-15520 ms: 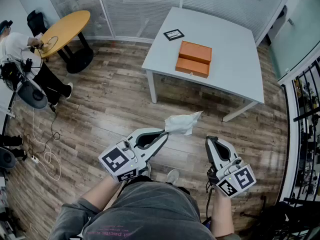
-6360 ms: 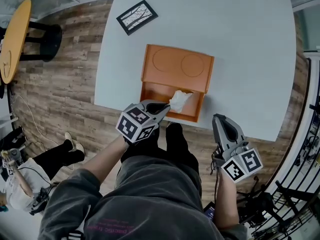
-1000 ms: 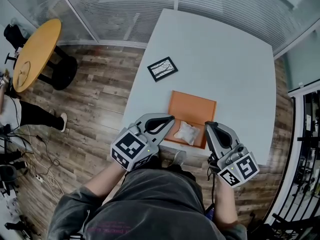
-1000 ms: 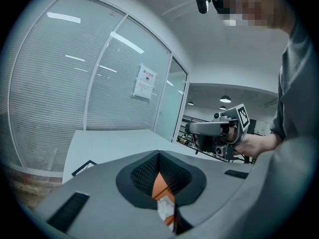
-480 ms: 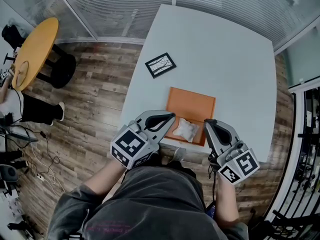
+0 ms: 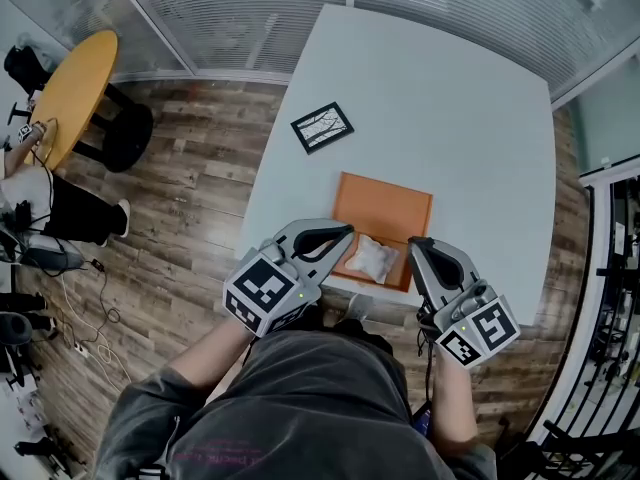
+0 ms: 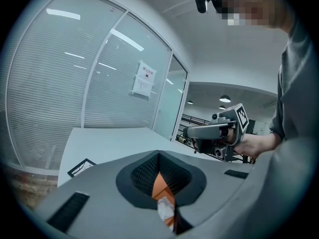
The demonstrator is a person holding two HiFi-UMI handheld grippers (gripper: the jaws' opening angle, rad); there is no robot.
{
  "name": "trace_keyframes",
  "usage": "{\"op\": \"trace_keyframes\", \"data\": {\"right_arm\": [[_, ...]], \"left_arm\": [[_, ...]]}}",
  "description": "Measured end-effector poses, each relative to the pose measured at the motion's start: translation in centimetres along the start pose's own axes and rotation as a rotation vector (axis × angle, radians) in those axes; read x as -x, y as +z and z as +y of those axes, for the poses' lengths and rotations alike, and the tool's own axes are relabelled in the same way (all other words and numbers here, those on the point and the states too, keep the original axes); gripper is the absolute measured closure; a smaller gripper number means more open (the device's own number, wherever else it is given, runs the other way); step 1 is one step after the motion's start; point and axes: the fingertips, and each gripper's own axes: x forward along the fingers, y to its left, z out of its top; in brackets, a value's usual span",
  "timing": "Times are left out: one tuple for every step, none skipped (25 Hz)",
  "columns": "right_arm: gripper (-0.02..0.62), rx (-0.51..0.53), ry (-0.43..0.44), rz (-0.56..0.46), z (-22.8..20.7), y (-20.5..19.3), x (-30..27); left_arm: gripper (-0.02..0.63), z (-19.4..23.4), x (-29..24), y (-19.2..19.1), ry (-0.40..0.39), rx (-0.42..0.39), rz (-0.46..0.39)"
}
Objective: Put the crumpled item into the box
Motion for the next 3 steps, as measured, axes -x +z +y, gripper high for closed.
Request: {"op": "trace_keyframes", "data": {"right_arm": [[0.595,-0.001,0.001,0.001,0.07,0.01,-0.02],[0.595,-0.002,0.002,0.002,0.15,0.02,-0.03],[0.595,-0.003,0.003,0.003,0.22,0.03,-0.05]], "left_arm": [[0.594,0.00,0.05,-0.06,0.001,0.002,0.002],[0.594,-0.01,0.10,-0.12,0.001,0.004,0.004],[0.594,-0.03,0.15,-0.18,0.002,0.007,0.007]]}}
